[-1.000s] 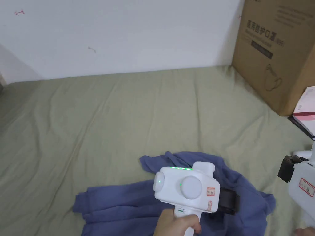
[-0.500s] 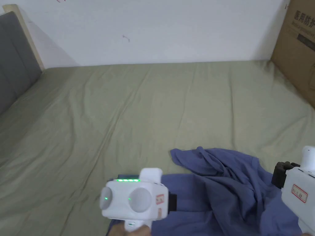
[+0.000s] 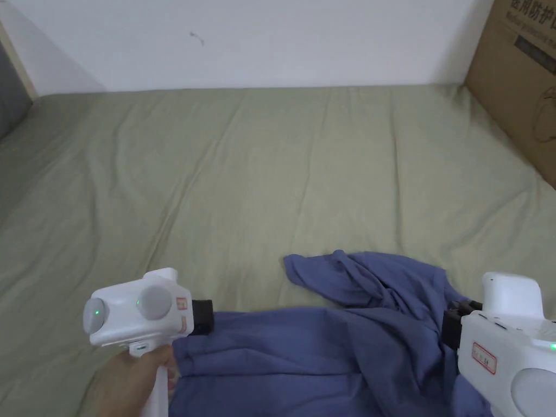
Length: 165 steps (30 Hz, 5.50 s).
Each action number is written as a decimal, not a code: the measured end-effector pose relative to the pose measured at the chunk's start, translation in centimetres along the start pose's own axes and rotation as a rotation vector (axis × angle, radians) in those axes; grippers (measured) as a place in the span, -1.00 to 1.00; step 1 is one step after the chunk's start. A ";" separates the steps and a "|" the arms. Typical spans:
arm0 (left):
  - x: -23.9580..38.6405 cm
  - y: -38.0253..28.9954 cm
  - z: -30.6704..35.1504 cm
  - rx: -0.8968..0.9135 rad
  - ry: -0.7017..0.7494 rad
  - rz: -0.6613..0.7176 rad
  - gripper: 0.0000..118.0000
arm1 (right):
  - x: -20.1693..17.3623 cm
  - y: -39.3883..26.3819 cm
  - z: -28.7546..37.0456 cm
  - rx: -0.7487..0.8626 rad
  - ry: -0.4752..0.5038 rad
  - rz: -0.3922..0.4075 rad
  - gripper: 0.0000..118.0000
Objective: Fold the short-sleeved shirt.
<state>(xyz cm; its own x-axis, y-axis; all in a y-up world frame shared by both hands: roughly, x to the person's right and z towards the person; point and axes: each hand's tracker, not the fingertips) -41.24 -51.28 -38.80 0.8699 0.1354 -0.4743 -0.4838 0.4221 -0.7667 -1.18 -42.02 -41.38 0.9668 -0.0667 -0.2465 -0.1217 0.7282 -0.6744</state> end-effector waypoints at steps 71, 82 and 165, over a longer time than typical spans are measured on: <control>6.7 31.5 41.9 0.859 0.024 -0.272 -0.88 | 10.5 51.3 15.8 0.473 0.107 -0.235 -0.91; 6.8 35.7 41.0 0.964 0.093 -0.248 -0.88 | 8.5 53.8 14.7 0.509 0.131 -0.244 -0.91; -8.8 11.4 -3.8 0.109 0.183 0.054 -1.00 | -3.0 0.9 -11.7 -0.358 0.208 0.065 -1.00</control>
<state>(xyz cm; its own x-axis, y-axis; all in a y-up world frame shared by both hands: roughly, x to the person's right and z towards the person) -54.83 -51.06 -45.03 0.8059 -0.0004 -0.5921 -0.5077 0.5142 -0.6913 -6.80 -49.15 -49.44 0.8930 -0.1913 -0.4074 -0.2872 0.4549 -0.8430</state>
